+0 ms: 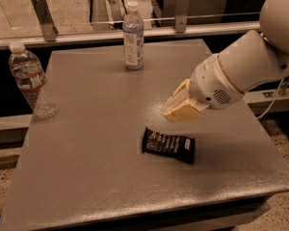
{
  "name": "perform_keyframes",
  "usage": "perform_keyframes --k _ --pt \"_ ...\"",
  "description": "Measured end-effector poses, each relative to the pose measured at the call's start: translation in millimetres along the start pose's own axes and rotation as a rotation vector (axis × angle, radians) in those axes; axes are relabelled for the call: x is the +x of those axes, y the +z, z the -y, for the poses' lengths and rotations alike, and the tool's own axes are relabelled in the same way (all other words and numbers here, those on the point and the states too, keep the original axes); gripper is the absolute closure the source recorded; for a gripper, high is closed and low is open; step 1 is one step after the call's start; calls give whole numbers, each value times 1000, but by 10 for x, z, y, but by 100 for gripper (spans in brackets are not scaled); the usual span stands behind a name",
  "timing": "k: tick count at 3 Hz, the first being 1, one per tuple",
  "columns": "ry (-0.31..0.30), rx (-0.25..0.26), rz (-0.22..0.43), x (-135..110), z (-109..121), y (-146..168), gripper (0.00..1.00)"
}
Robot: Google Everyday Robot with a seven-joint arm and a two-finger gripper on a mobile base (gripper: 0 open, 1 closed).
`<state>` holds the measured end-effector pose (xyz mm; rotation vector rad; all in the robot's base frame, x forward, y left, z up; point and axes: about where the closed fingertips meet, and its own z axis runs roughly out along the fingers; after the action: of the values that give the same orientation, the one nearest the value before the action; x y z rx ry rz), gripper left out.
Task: Pick rxbar chocolate
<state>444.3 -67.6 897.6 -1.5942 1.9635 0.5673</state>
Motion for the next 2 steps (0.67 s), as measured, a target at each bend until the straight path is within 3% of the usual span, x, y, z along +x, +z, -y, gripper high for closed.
perform_keyframes --k 1,2 --pt "40 -64 -19 54 -277 137 36" --pt "50 -96 -31 93 -473 299 12"
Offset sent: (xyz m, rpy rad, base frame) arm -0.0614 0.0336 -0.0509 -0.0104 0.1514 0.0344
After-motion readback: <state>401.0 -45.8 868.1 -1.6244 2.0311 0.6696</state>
